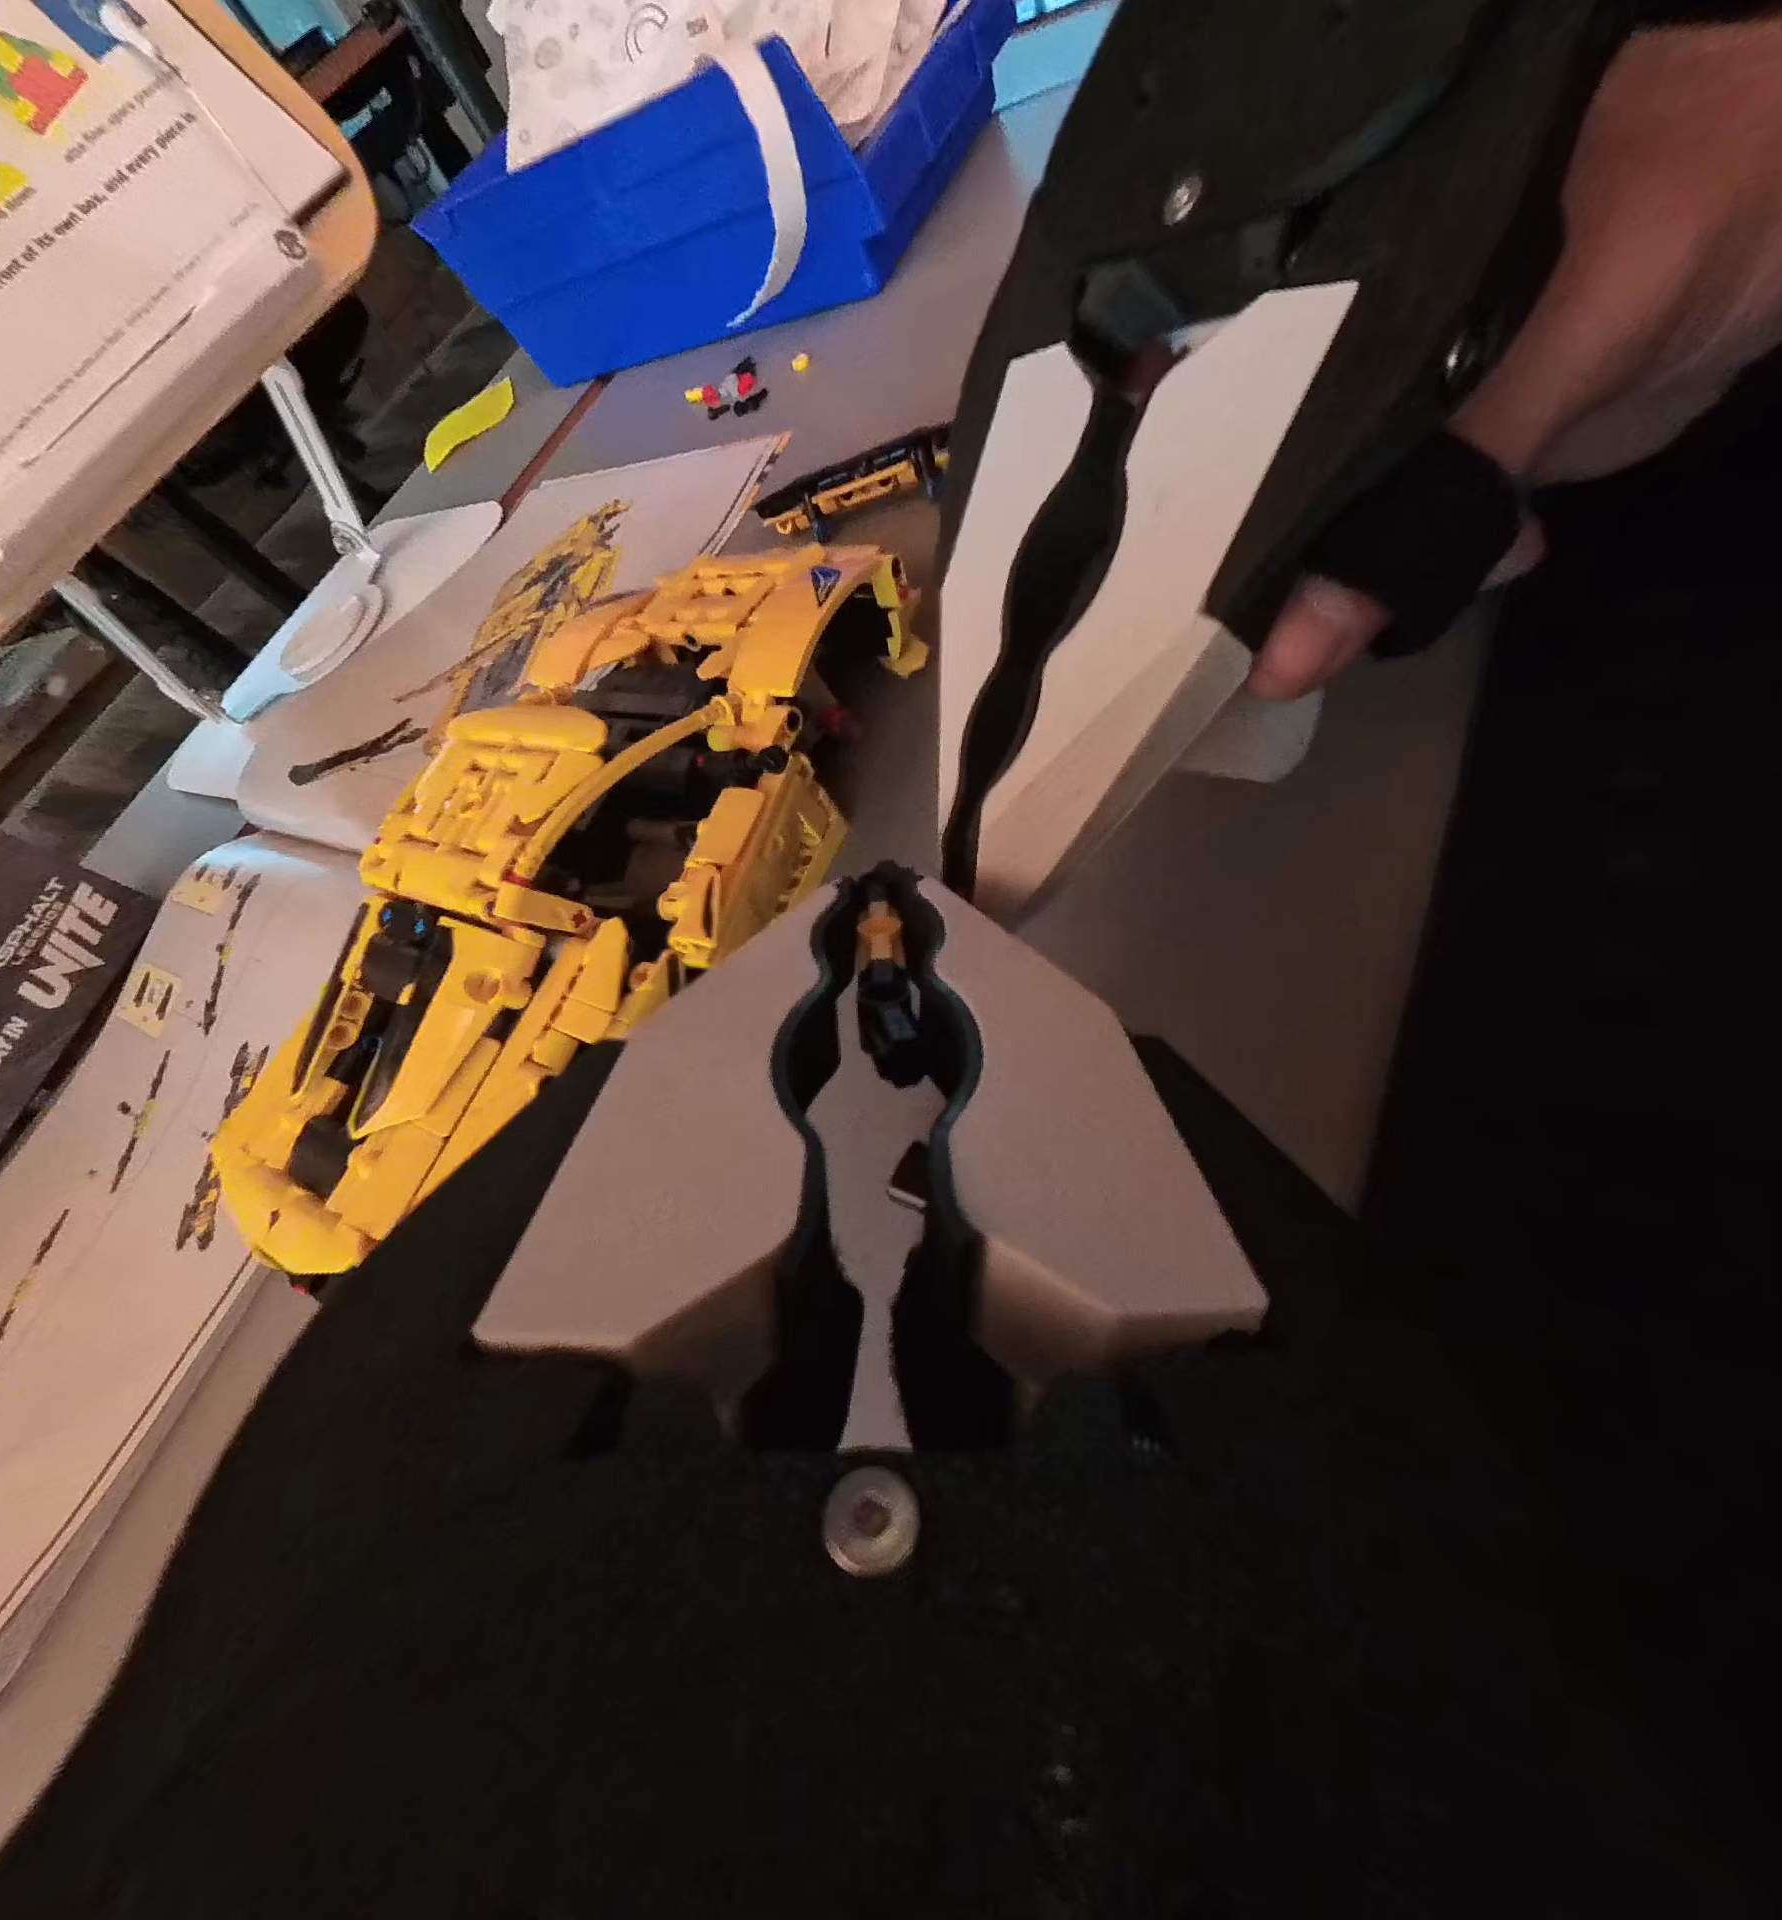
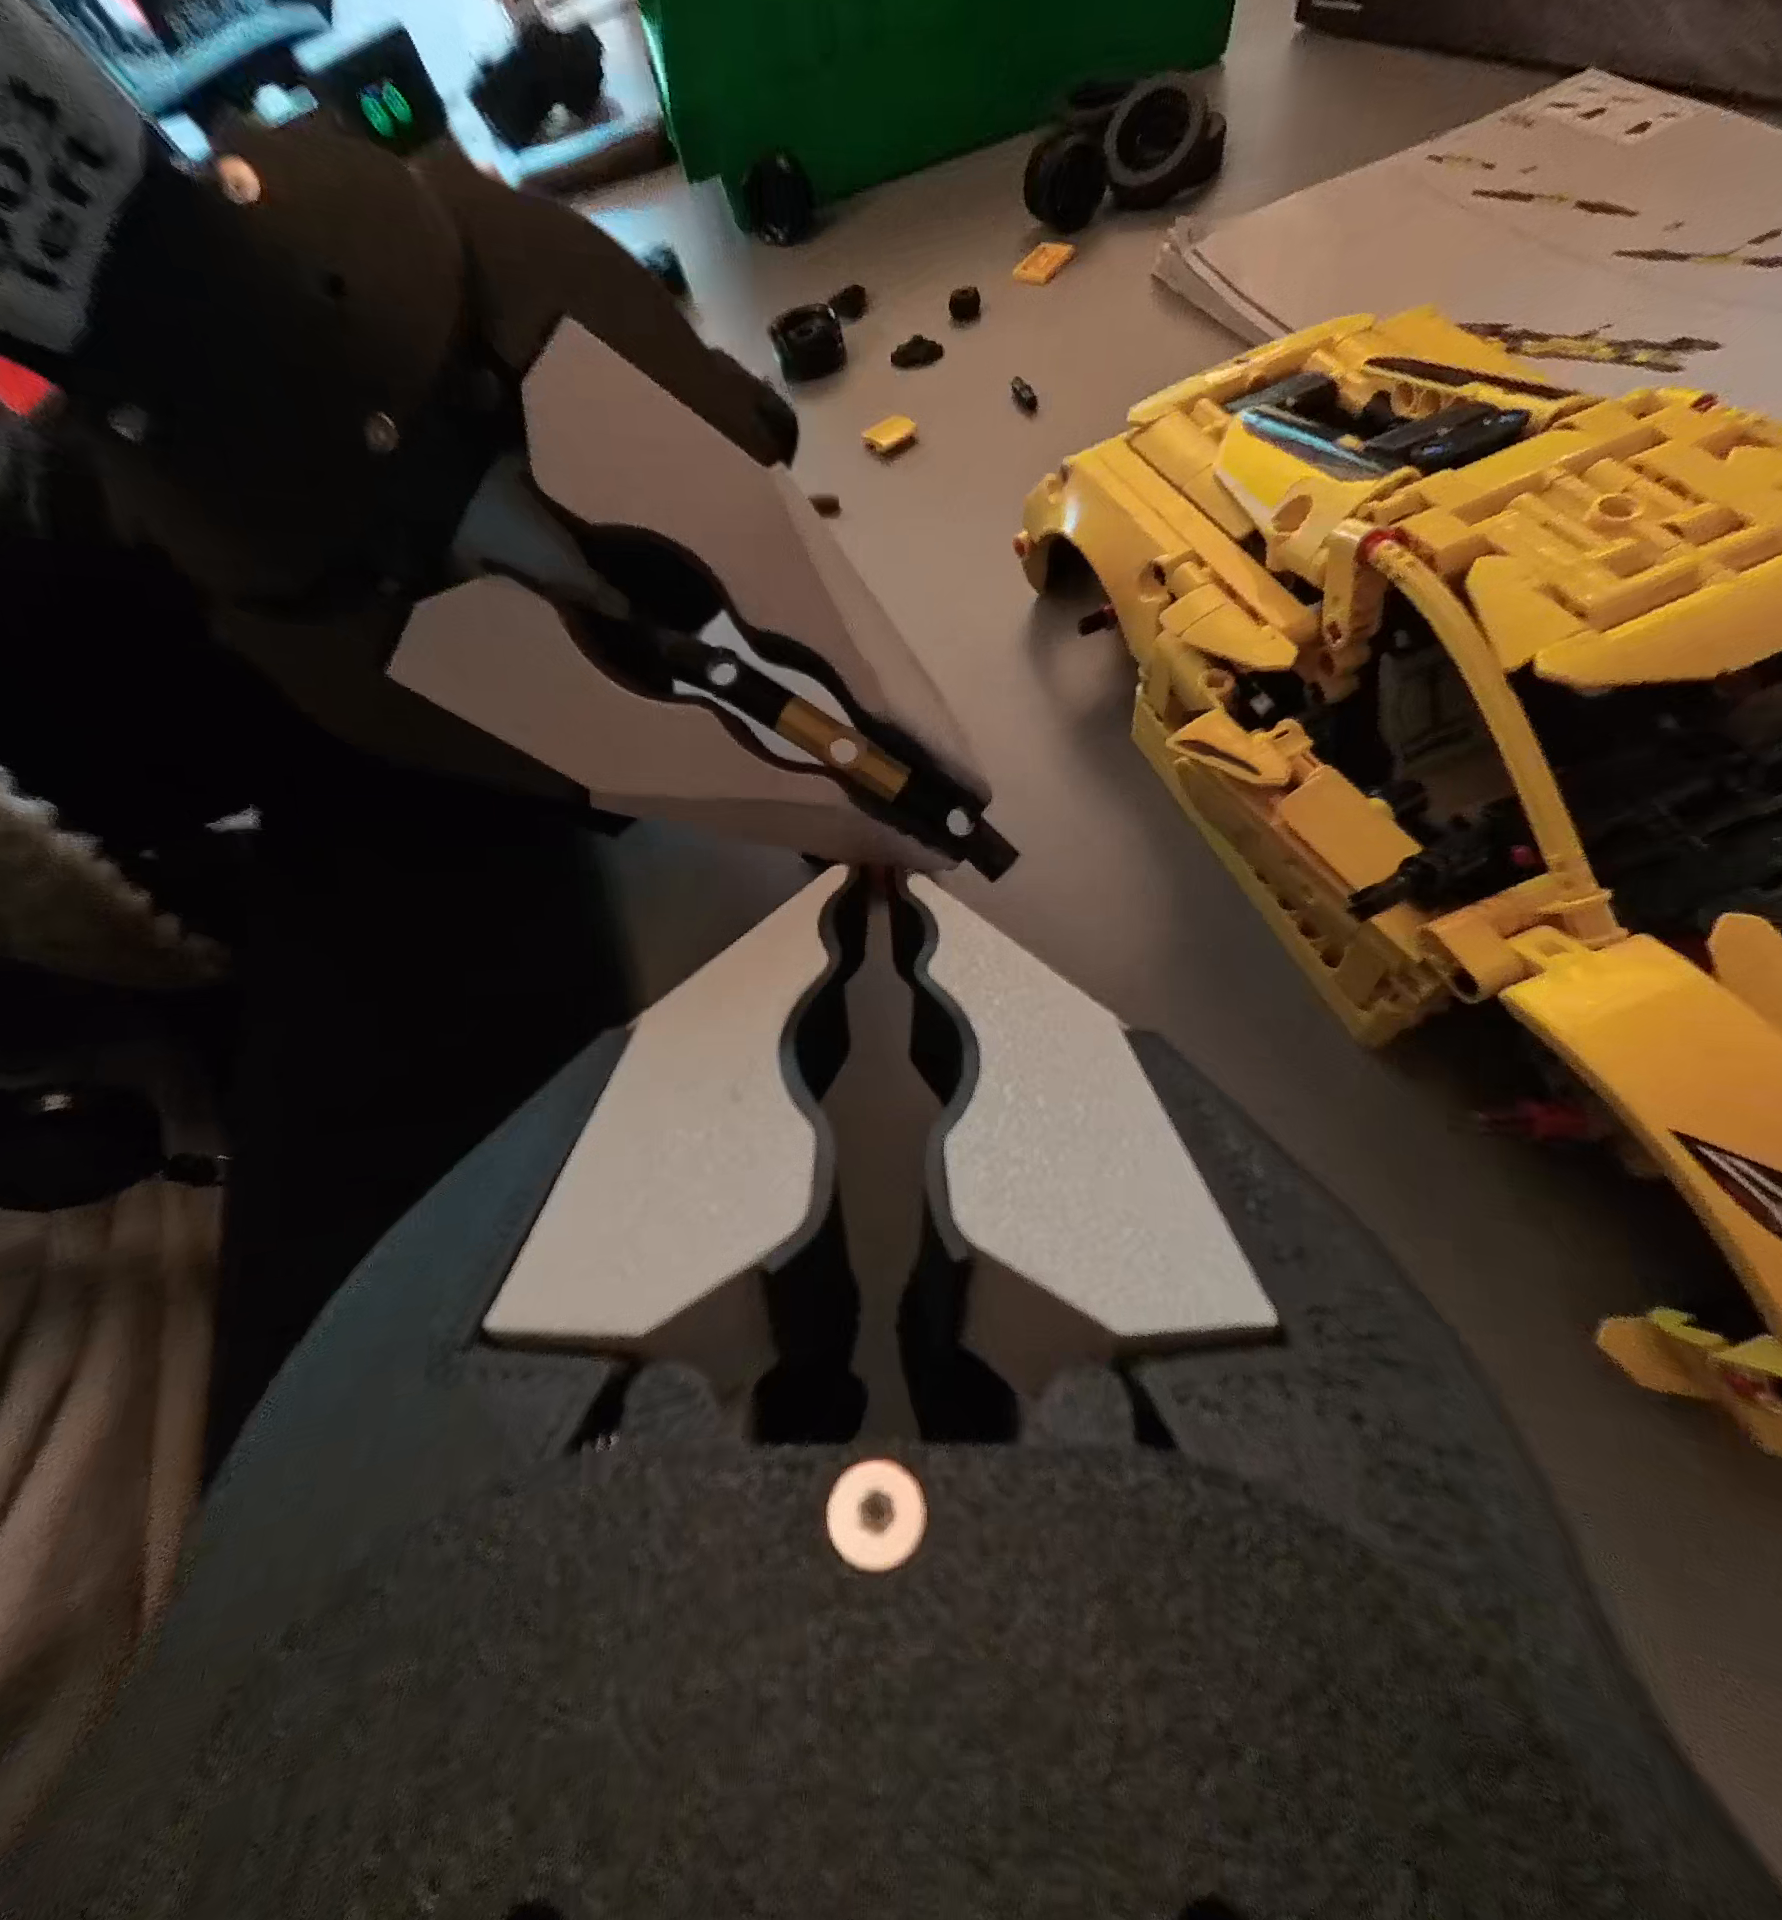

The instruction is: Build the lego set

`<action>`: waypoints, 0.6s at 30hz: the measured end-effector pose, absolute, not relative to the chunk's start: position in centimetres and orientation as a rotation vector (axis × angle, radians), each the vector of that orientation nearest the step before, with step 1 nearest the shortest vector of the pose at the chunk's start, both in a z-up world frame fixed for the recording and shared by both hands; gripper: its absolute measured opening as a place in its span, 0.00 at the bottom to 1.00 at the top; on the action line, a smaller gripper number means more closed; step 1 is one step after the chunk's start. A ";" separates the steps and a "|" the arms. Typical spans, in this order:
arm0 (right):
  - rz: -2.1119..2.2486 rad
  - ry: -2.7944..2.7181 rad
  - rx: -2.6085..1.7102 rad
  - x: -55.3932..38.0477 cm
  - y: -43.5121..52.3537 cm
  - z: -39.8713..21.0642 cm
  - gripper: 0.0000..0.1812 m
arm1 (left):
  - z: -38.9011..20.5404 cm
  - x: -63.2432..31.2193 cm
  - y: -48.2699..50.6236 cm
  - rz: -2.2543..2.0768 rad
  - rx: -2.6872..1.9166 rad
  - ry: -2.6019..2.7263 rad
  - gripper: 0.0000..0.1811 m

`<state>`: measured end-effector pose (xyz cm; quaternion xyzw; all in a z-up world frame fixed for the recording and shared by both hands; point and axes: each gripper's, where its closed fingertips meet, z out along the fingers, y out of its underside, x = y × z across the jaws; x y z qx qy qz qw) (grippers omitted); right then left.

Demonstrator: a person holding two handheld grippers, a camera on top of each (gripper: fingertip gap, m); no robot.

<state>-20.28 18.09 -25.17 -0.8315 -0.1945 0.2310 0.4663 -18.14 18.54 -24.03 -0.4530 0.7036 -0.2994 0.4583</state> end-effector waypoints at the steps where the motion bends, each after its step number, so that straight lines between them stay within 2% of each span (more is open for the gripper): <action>1: 0.621 -0.457 -2.016 -20.3 18.0 -24.6 0.02 | -23.4 -18.2 18.6 -0.782 -1.114 1.704 0.04; 7: 0.869 -0.218 -1.608 -17.9 18.8 -17.0 0.02 | -17.0 -19.8 19.3 -1.497 -1.189 1.334 0.04; 12: 0.868 -0.279 -1.484 -20.1 19.0 -14.7 0.02 | -13.9 -21.3 19.2 -1.969 -1.166 1.118 0.04; 18: 0.867 -0.303 -1.438 -21.3 19.5 -13.7 0.01 | -13.2 -22.1 19.8 -2.148 -1.155 1.035 0.04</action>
